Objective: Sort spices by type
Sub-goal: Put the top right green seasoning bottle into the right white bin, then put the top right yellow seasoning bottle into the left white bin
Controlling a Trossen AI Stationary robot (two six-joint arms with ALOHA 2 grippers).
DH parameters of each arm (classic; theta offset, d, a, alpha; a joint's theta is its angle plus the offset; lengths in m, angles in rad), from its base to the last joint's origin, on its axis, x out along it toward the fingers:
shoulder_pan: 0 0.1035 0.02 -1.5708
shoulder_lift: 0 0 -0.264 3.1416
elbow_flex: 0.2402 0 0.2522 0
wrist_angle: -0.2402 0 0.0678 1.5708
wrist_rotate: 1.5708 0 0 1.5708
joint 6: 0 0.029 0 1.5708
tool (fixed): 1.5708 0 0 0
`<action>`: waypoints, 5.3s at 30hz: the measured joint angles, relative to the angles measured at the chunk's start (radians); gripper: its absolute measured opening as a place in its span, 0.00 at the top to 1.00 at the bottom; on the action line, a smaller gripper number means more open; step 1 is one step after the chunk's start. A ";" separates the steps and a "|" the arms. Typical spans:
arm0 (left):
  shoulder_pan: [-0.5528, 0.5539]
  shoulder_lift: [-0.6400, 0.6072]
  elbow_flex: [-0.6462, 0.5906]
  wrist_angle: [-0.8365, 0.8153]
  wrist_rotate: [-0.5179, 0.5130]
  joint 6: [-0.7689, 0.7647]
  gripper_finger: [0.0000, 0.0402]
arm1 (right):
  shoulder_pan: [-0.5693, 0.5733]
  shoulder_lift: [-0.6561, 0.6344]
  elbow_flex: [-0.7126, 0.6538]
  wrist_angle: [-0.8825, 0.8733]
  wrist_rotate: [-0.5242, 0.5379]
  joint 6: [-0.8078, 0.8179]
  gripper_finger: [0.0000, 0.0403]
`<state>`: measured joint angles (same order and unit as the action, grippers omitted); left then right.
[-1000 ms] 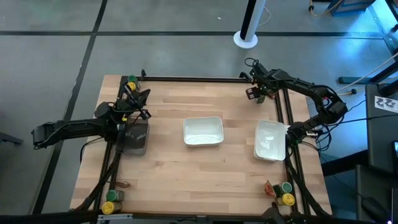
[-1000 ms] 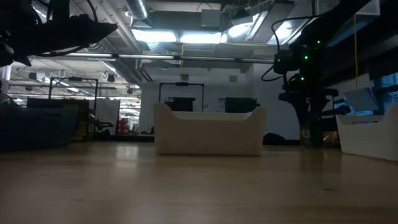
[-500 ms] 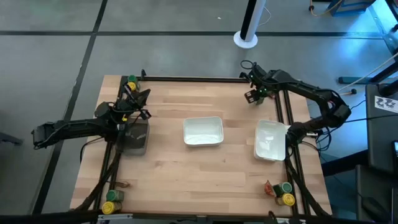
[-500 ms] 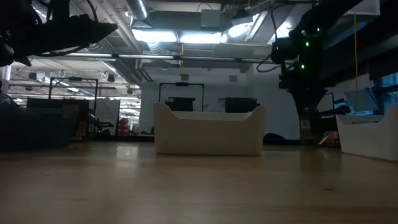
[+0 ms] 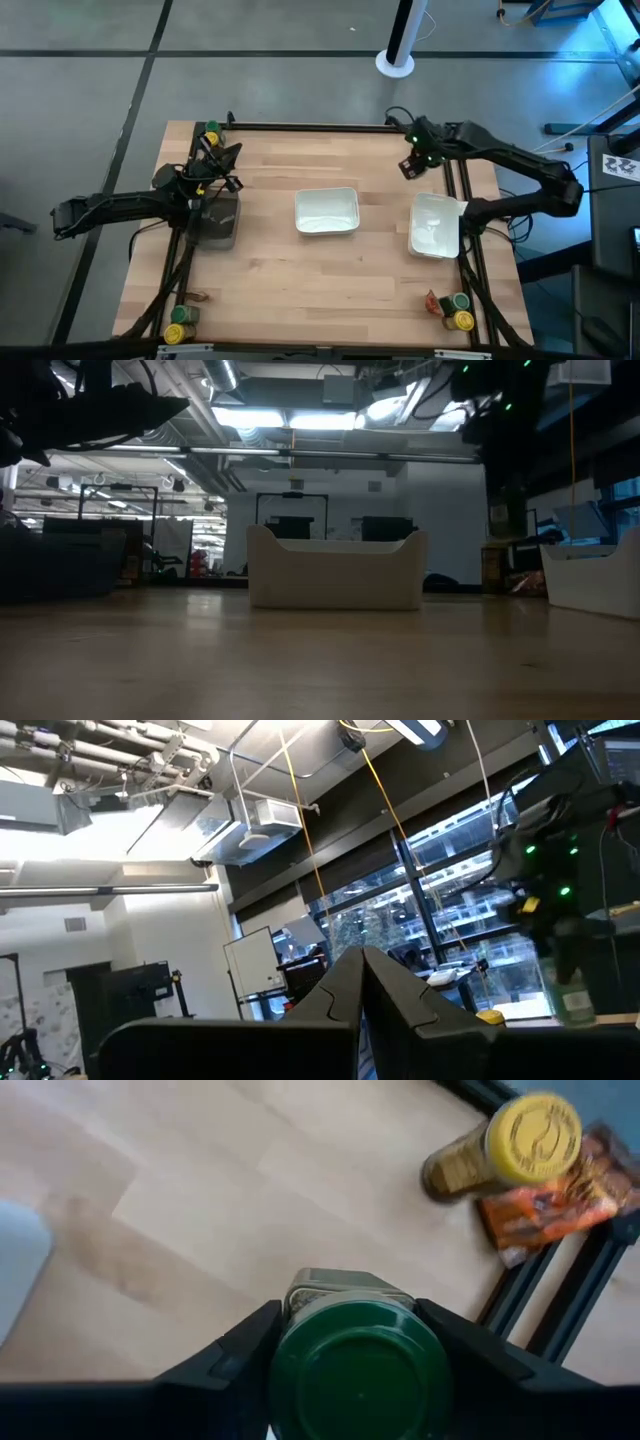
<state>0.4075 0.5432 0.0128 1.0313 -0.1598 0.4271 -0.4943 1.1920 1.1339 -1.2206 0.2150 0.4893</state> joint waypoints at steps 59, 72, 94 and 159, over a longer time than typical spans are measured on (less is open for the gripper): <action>0.000 0.000 0.000 0.000 0.000 -0.054 1.00 | 0.638 -0.122 -0.380 0.008 0.107 0.831 0.49; 0.000 0.000 0.000 0.000 0.000 -0.054 1.00 | 0.638 -0.112 -0.393 0.053 0.142 0.838 0.49; 0.000 0.000 0.000 0.000 0.000 -0.053 1.00 | 0.638 -0.090 -0.337 -0.036 0.108 0.808 0.30; 0.000 0.000 0.000 0.001 0.000 -0.040 1.00 | 0.011 0.015 -0.066 0.182 0.421 0.153 0.14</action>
<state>0.4076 0.5434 0.0124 1.0321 -0.1597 0.3871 -0.4835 1.2067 1.0683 -1.0382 0.6361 0.6421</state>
